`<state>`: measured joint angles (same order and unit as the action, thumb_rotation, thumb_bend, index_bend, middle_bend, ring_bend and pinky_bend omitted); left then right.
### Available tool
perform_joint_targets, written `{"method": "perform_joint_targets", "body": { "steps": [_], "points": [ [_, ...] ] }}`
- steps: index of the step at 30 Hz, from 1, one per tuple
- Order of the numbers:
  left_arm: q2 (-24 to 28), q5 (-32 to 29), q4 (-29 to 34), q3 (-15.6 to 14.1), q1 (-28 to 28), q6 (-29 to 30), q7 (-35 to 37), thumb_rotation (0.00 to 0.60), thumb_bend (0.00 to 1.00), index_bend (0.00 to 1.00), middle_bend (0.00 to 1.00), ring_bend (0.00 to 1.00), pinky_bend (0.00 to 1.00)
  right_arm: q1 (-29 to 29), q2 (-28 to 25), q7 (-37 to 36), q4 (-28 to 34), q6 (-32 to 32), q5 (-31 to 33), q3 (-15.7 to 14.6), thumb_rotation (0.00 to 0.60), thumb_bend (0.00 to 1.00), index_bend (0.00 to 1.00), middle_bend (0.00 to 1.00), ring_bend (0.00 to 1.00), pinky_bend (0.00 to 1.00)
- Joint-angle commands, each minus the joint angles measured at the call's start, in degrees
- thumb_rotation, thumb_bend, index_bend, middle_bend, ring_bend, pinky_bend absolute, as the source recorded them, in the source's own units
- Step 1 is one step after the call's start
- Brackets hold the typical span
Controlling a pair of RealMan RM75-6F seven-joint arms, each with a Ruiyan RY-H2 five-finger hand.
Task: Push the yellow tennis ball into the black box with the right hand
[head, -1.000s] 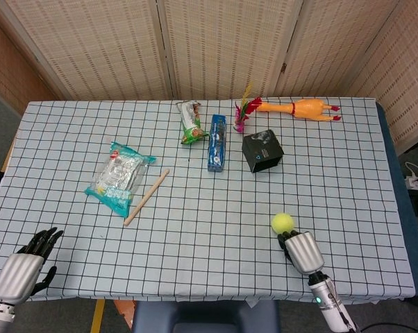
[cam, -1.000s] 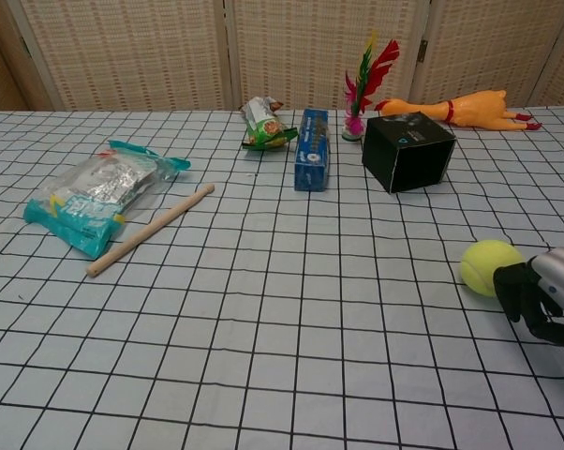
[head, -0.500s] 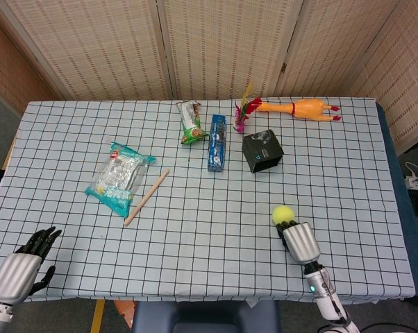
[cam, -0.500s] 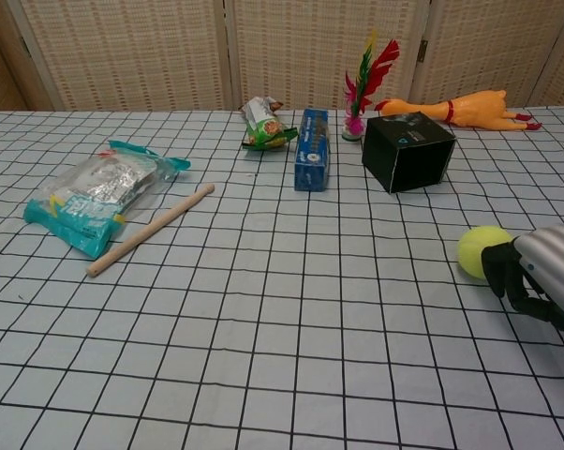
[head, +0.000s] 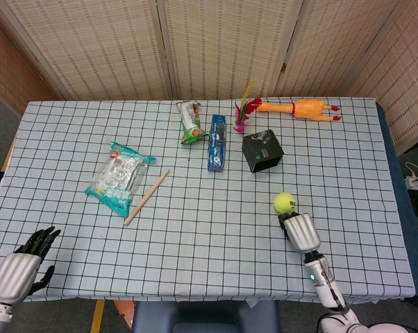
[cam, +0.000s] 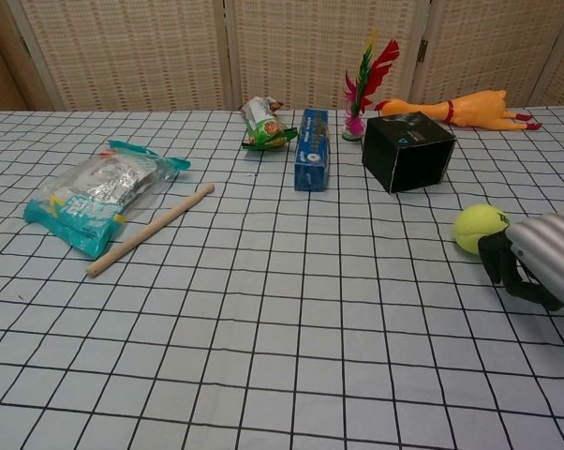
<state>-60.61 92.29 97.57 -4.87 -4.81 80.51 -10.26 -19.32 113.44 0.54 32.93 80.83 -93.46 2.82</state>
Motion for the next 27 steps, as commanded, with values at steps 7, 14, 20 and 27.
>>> {"method": "perform_joint_targets", "body": {
  "steps": [7,14,20,27],
  "points": [
    [0.0,0.4,0.1,-0.2,0.1,0.2,-0.2,0.6,0.45,0.03,0.03,0.06,0.41,-2.1,-3.2,3.6,3.3,-1.2,1.2,1.0,0.6,0.98,0.98,0.84,0.7,1.0],
    [-0.1,0.3,0.3,-0.2,0.0,-0.1,-0.4,0.6,0.45,0.03,0.03,0.06,0.41,-2.1,-4.7,4.3,4.6,-2.7,2.2,0.7,0.6,0.98,0.98,0.84,0.7,1.0],
    [0.0,0.6,0.3,-0.2,0.2,0.3,-0.3,0.6,0.45,0.03,0.03,0.06,0.41,-2.9,-4.8,4.5,4.0,-4.3,3.0,0.9,0.6,0.98,0.98,0.84,0.7,1.0],
    [-0.1,0.2,0.2,-0.2,0.0,-0.1,-0.5,0.6,0.45,0.03,0.03,0.06,0.41,-4.9,-4.1,4.5,1.4,-6.3,3.7,1.5,0.6,0.98,0.98,0.84,0.7,1.0]
  ]
}}
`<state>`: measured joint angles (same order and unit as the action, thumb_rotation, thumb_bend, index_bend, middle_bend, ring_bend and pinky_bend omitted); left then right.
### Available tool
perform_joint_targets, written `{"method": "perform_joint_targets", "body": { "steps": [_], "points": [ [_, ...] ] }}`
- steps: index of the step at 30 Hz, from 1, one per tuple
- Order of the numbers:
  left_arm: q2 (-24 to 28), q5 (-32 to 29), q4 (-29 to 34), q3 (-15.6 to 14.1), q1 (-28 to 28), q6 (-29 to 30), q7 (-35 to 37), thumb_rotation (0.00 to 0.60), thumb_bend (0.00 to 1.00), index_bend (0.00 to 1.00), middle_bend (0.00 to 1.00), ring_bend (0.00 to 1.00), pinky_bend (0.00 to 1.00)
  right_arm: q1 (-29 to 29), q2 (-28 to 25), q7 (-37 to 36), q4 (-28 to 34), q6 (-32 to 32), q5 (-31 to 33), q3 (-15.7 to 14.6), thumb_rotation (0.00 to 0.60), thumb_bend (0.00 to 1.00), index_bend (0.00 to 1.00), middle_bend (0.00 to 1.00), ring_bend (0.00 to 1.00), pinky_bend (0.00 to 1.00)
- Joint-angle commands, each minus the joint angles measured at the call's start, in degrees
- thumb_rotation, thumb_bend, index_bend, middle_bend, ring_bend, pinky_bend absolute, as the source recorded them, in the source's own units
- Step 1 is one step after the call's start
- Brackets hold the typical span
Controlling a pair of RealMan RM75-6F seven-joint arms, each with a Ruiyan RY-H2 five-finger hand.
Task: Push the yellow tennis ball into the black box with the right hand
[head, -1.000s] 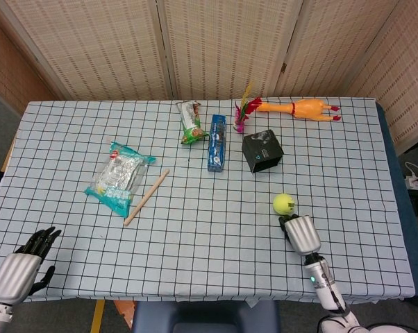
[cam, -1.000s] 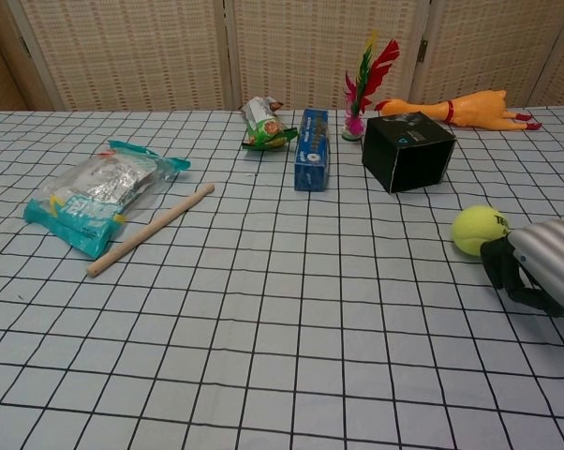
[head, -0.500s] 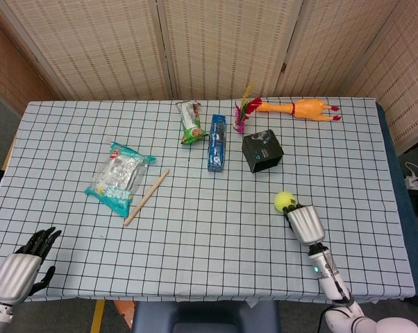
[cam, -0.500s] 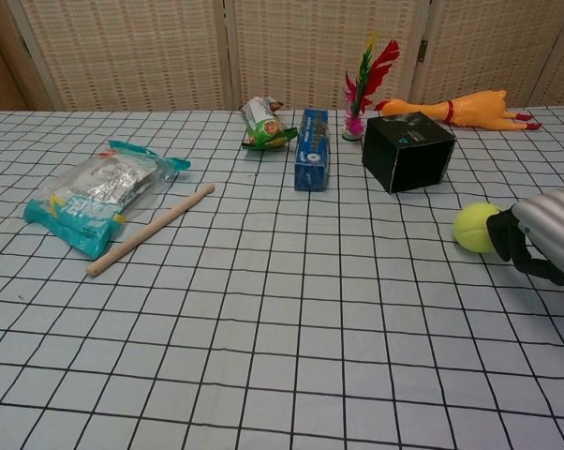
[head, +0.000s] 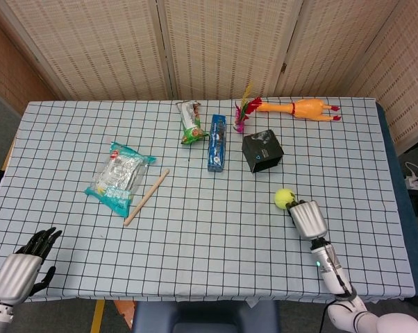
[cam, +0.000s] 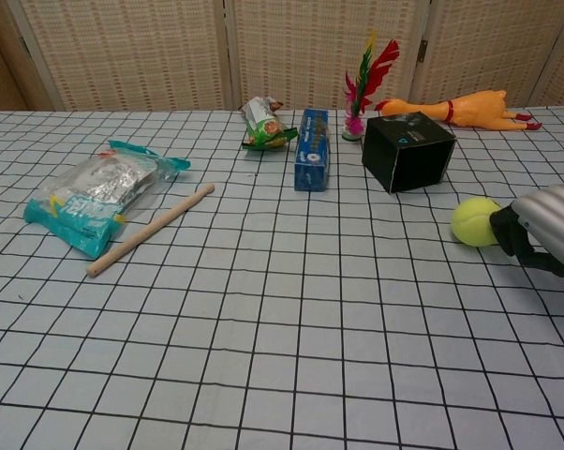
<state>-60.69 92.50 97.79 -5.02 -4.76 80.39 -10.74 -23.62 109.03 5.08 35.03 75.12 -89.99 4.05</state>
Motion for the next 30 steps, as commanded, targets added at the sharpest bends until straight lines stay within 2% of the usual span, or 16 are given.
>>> {"method": "perform_joint_targets", "body": {
  "steps": [1,17,30],
  "points": [
    [0.0,0.0,0.0,0.0,0.0,-0.1,-0.1,0.6,0.45,0.03,0.03,0.06,0.41,-0.8,0.5,-0.1,-1.2,-0.8,0.4,0.3,0.6,0.98,0.98,0.84,0.7,1.0],
    [-0.1,-0.7,0.0,0.1,-0.2,-0.6,-0.6,0.6,0.45,0.03,0.03,0.06,0.41,-3.7,3.9,-1.8,-8.0,-4.1,0.7,-0.2,0.6,0.98,0.98,0.84,0.7,1.0],
    [-0.3,-2.2,0.0,0.5,-0.4,-1.6,-1.1,0.6,0.45,0.03,0.03,0.06,0.41,-8.7,7.7,-4.1,-15.6,-9.0,2.2,1.0,0.6,0.98,0.98,0.84,0.7,1.0]
  ]
}}
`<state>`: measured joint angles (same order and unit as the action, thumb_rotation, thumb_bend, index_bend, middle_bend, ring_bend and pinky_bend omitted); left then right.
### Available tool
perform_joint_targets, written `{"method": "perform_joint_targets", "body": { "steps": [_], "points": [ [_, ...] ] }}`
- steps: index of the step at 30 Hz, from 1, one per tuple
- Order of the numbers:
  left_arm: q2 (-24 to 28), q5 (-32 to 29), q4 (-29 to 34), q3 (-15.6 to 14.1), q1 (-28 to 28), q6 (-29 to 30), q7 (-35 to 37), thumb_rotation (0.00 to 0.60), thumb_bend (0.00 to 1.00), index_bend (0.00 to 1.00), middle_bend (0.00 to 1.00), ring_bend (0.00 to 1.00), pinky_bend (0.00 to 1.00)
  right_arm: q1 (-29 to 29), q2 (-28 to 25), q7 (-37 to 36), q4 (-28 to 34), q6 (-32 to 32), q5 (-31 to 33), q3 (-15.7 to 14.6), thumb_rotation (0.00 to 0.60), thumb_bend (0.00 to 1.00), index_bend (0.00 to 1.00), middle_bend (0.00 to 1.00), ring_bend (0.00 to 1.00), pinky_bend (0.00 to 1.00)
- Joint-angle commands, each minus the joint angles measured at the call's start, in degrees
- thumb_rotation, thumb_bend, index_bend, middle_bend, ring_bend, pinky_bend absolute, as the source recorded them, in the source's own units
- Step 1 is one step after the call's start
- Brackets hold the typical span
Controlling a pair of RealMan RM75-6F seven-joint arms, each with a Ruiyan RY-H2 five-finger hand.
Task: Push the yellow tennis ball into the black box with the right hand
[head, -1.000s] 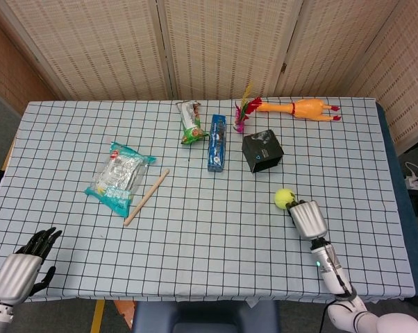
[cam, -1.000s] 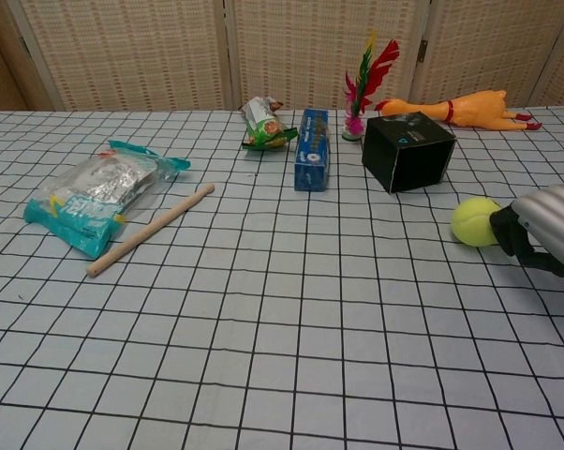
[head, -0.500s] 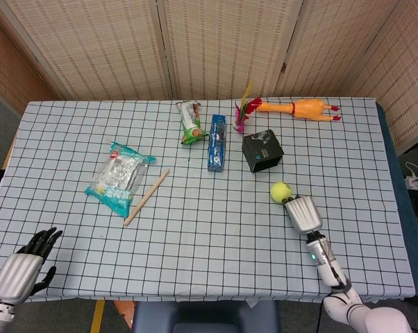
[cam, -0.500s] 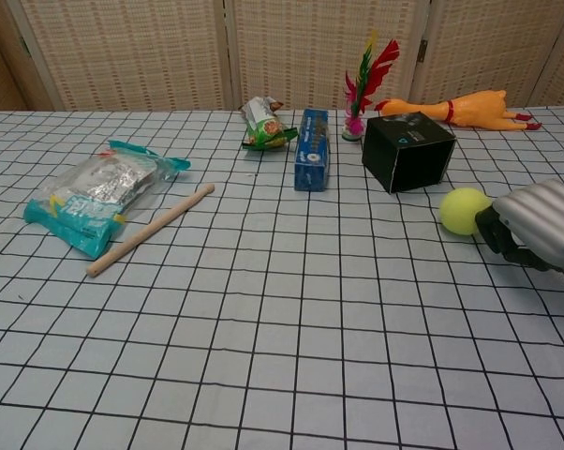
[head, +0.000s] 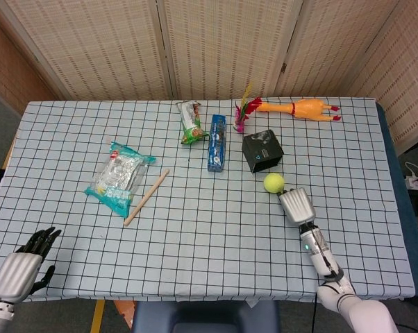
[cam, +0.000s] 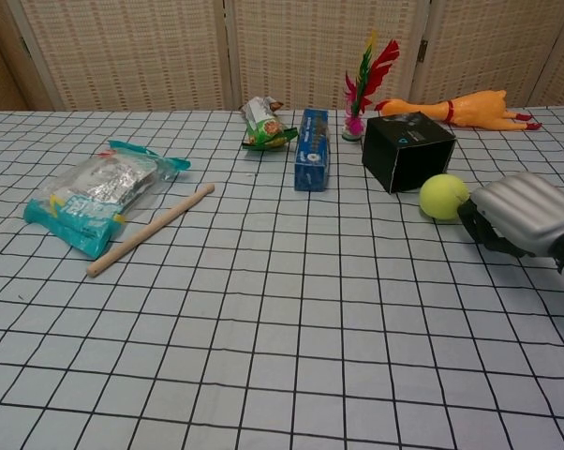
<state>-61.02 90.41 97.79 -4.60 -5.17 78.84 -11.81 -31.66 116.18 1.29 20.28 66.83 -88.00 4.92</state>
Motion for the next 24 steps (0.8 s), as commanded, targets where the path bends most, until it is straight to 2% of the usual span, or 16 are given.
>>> {"method": "perform_joint_targets", "body": {
  "steps": [1,17,24],
  "points": [
    [0.0,-0.2,0.0,0.0,0.0,-0.1,-0.1,0.6,0.45,0.03,0.03,0.06,0.41,-0.9,0.7,-0.4,-1.3,-1.0,0.3,0.2,0.6,0.98,0.98,0.84,0.7,1.0],
    [-0.1,-1.1,0.3,0.1,-0.2,-0.8,-0.6,0.6,0.45,0.03,0.03,0.06,0.41,-4.3,3.4,-1.8,-5.6,-1.5,1.5,1.0,0.6,0.98,0.97,0.84,0.68,1.0],
    [-0.1,-1.5,0.3,0.2,-0.3,-0.9,-0.7,0.6,0.45,0.03,0.03,0.06,0.41,-5.0,3.6,-2.2,-6.4,-1.7,2.4,1.6,0.6,0.98,0.93,0.84,0.64,1.0]
  ]
}}
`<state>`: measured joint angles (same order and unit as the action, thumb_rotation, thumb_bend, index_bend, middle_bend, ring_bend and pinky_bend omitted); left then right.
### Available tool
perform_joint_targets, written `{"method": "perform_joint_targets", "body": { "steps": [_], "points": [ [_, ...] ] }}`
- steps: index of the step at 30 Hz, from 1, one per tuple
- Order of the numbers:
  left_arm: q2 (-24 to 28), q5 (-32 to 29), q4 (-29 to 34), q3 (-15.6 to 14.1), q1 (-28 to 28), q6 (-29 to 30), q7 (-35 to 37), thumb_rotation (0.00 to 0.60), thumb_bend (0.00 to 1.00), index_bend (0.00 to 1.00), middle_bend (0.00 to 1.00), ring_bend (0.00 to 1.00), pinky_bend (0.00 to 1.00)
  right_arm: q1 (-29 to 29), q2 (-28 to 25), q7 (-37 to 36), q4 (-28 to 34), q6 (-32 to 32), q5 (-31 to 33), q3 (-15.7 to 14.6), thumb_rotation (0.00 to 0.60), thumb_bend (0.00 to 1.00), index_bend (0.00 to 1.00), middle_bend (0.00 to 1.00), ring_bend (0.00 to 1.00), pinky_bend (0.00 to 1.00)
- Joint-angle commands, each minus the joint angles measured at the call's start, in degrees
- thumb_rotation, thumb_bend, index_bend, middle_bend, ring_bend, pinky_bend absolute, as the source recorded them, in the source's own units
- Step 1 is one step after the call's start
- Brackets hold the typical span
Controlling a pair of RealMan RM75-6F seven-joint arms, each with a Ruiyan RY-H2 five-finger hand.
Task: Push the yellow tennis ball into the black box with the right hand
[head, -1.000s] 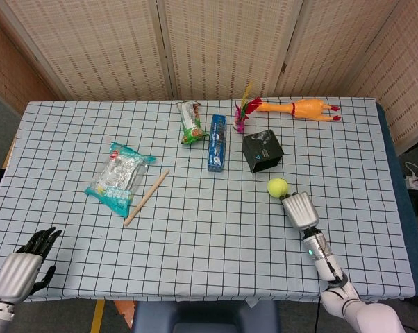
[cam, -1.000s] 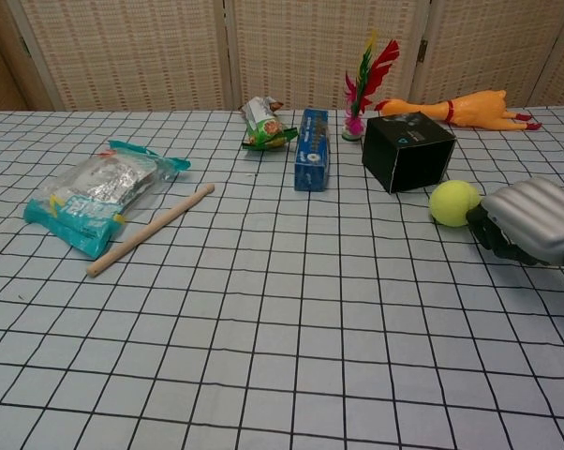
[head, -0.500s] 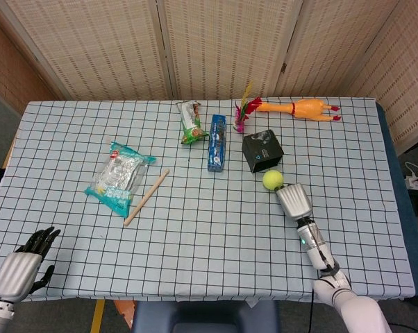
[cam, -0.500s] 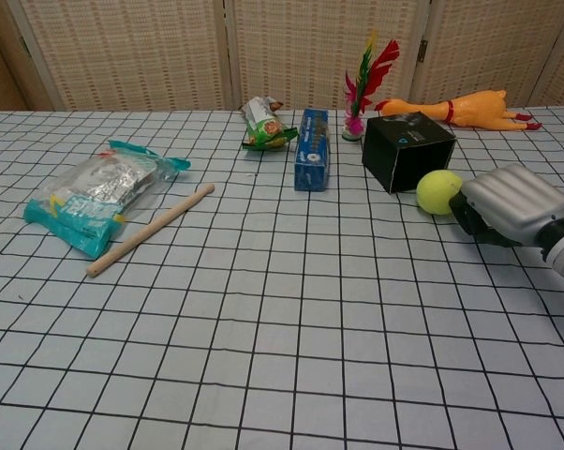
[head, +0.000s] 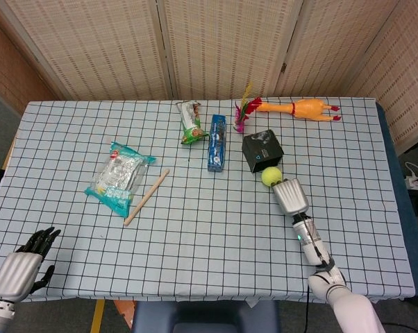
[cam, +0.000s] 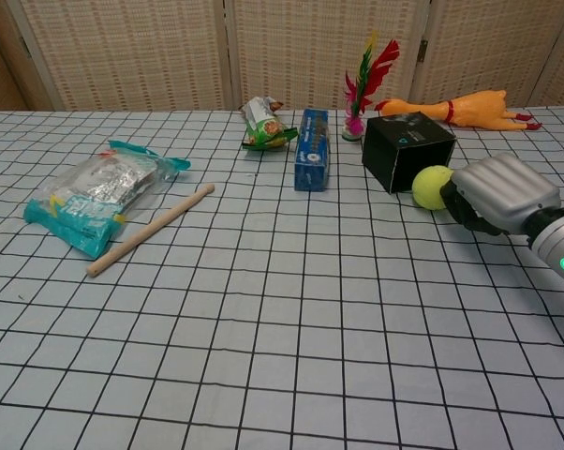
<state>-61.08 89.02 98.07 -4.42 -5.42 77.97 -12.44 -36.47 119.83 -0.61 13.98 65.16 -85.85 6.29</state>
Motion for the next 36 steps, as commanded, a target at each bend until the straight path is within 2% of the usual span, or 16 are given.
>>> {"method": "perform_joint_targets", "body": {
  "steps": [1,5,9,13,17,19,22,27,36],
  "points": [
    [0.0,-0.1,0.1,0.0,-0.1,-0.1,-0.1,0.6,0.45,0.03,0.03,0.06,0.41,-0.3,-0.1,-0.4,-0.1,0.0,0.4,0.4,0.6,0.98,0.92,0.84,0.64,1.0],
    [-0.1,0.0,0.1,-0.1,-0.1,-0.2,-0.4,0.6,0.45,0.03,0.03,0.06,0.41,-0.8,-0.4,-1.3,-0.2,-0.5,0.7,0.5,0.6,0.97,0.9,0.84,0.62,0.99],
    [-0.2,-0.1,0.2,-0.1,-0.2,-0.5,-0.7,0.6,0.45,0.03,0.03,0.06,0.41,-1.2,-0.6,-2.5,-0.2,-1.2,0.8,0.5,0.6,0.88,0.87,0.83,0.59,0.94],
    [-0.2,-0.3,0.2,-0.1,-0.3,-0.6,-0.8,0.6,0.45,0.03,0.03,0.06,0.41,-1.3,-0.9,-4.9,0.0,-0.7,0.3,-0.1,0.6,0.71,0.83,0.79,0.55,0.89],
    [-0.2,-0.5,0.2,-0.1,-0.3,-0.8,-0.9,0.6,0.45,0.03,0.03,0.06,0.41,-1.2,-1.0,-7.6,0.0,0.9,-0.4,-0.8,0.6,0.57,0.8,0.77,0.53,0.87],
    [-0.2,-0.4,0.2,-0.1,-0.3,-0.8,-1.0,0.6,0.45,0.03,0.03,0.06,0.41,-1.2,-0.8,-8.3,-0.2,1.8,-0.6,-1.0,0.6,0.47,0.78,0.76,0.53,0.86],
    [-0.2,-0.3,0.3,-0.2,-0.4,-0.8,-1.0,0.6,0.45,0.03,0.03,0.06,0.41,-1.2,-0.6,-9.3,-0.4,3.0,-1.0,-1.3,0.6,0.38,0.75,0.75,0.52,0.85],
    [-0.2,-0.3,0.3,-0.2,-0.3,-0.7,-0.9,0.6,0.45,0.03,0.03,0.06,0.41,-1.1,-0.5,-9.7,-0.6,3.1,-1.0,-1.5,0.6,0.29,0.71,0.71,0.49,0.82],
    [-0.2,-0.3,0.4,-0.2,-0.4,-0.8,-1.0,0.6,0.45,0.03,0.03,0.06,0.41,-0.8,-0.7,-9.6,-0.6,2.1,-0.5,-1.4,0.6,0.18,0.71,0.69,0.49,0.81]
  ]
}}
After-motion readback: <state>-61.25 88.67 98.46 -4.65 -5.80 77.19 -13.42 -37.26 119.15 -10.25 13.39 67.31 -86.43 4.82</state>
